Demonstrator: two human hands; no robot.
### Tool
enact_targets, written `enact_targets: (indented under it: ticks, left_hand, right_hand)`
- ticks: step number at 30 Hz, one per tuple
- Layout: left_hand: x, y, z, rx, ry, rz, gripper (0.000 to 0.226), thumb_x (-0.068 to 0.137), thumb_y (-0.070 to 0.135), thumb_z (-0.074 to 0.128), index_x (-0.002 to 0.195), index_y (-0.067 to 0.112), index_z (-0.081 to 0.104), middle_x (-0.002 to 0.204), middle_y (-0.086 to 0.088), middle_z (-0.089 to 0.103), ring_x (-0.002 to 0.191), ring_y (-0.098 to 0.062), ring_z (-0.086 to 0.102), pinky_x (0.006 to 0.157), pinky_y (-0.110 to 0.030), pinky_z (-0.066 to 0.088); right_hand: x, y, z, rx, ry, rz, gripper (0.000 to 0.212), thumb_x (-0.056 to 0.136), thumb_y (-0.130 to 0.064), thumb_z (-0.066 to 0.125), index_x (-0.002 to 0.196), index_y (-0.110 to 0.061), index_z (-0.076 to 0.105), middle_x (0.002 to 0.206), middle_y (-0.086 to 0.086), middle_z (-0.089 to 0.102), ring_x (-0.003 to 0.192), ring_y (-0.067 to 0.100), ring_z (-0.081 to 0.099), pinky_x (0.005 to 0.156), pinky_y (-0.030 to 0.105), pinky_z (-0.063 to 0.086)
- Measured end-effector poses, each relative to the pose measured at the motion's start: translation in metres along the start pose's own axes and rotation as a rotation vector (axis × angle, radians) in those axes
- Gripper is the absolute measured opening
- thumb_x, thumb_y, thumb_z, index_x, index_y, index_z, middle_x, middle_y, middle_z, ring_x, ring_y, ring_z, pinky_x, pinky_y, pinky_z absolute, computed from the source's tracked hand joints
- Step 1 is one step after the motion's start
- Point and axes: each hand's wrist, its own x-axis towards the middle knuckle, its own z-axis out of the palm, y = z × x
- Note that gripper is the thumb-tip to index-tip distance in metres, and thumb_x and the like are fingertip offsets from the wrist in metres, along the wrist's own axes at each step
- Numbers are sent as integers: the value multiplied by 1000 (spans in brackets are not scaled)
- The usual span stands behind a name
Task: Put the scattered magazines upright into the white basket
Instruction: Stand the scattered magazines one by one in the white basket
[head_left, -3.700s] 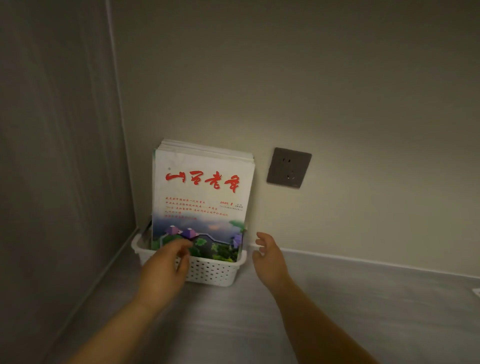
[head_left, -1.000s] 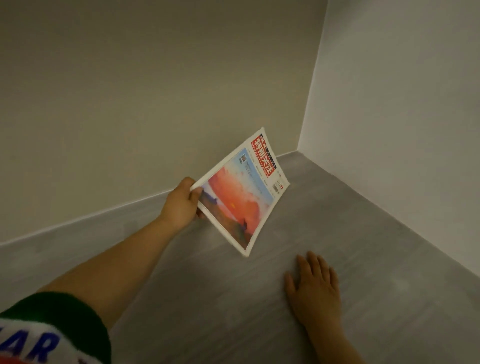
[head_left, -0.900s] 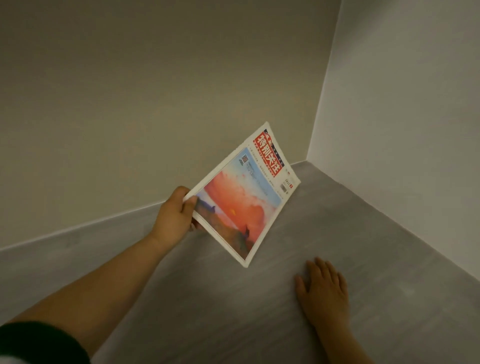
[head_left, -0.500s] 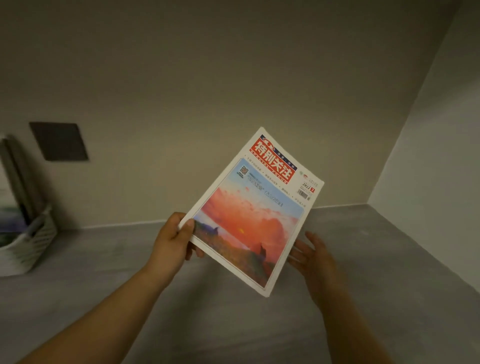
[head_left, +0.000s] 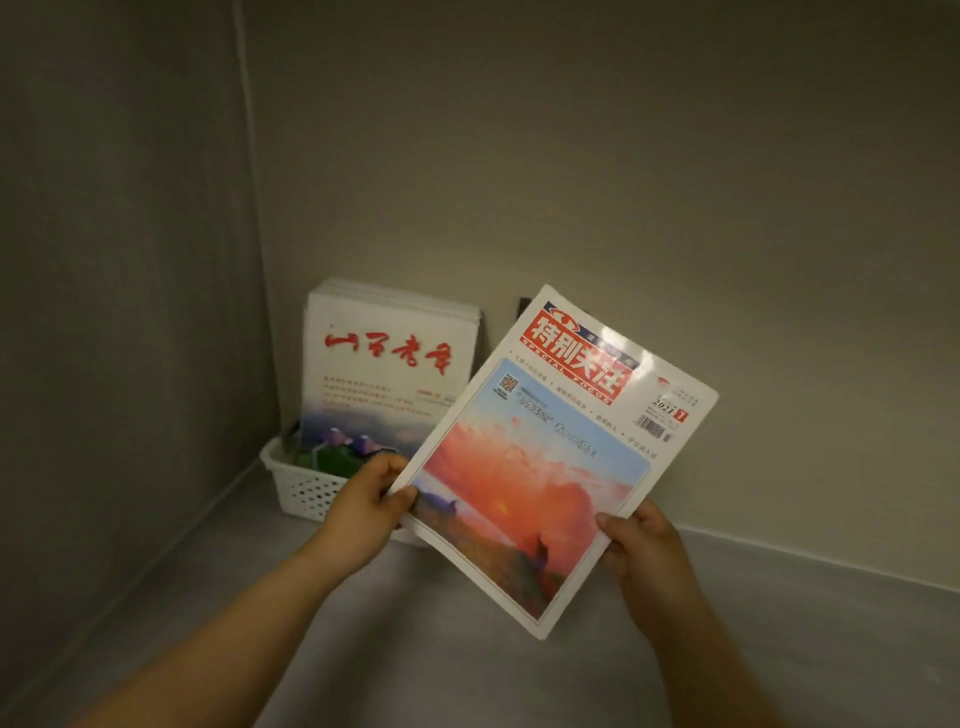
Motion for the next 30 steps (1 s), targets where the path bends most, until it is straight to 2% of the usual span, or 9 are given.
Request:
enact_targets:
  ticks: [2,5,8,12,14,18,24,27,30]
  left_hand:
    - [13,-17,-34,4,13,-46,18,89,12,47,80,28,48,91,0,57,88,-20,55,81,-32,47]
    - [34,-37,-75,-7,82,-99,25,86,8,51,70,28,51,86,-5,60,90,-25,56,81,-35,44]
    - [58,-57,-103,5,172,-138,29,83,7,56,65,28,51,74,5,58,83,-22,55,74,-32,39]
    - [87,-84,-128,-4,230,-209,5,83,9,57,85,8,62,94,-13,63,82,-21,55,74,-33,44]
    - [99,-98,-134,-4,248,-254,15,82,10,59,94,2,63,101,-18,65,84,-22,56,76,-34,45]
    - [116,-115,-136,31,268,-318,15,79,11,64,90,3,67,105,-18,66,86,-24,58,77,-33,46]
    - [126,-134,-125,232,199,-294,12,74,11,68,81,2,71,112,-14,62,99,-30,59,93,-39,47]
    - [130,-138,-121,270,221,-294,9,74,11,69,78,3,71,120,-13,58,105,-30,56,90,-34,42]
    - [133,-141,-121,260,239,-310,11,73,12,70,73,17,59,115,-12,57,95,-25,56,81,-34,44]
  right_hand:
    - [11,3,42,-27,6,6,30,83,7,48,91,-19,62,91,3,67,85,20,63,71,33,51]
    - [29,-1,95,-82,-23,-7,33,83,6,51,83,-25,62,90,0,67,87,21,62,81,38,49]
    - [48,-6,137,-122,-59,-44,34,82,5,53,80,-28,62,86,-6,66,82,14,63,68,28,51]
    - [74,-12,181,-233,-99,-78,25,82,0,55,80,-23,65,71,-11,66,59,4,63,48,18,50]
    - [83,-10,197,-283,-103,-81,20,83,0,55,81,-18,65,67,-5,65,47,8,60,43,23,50]
    - [103,-1,211,-337,-63,-81,33,85,-3,55,64,-29,56,67,-5,60,42,8,55,31,11,42]
    - [110,22,201,-493,-55,-32,30,82,-1,57,68,-27,58,61,-2,60,47,17,55,56,36,51]
    - [114,35,197,-494,-26,49,24,81,3,55,76,-18,63,62,0,59,38,2,55,57,29,49]
    - [117,47,200,-484,0,82,23,81,5,56,100,-3,65,87,9,67,64,16,61,69,32,49]
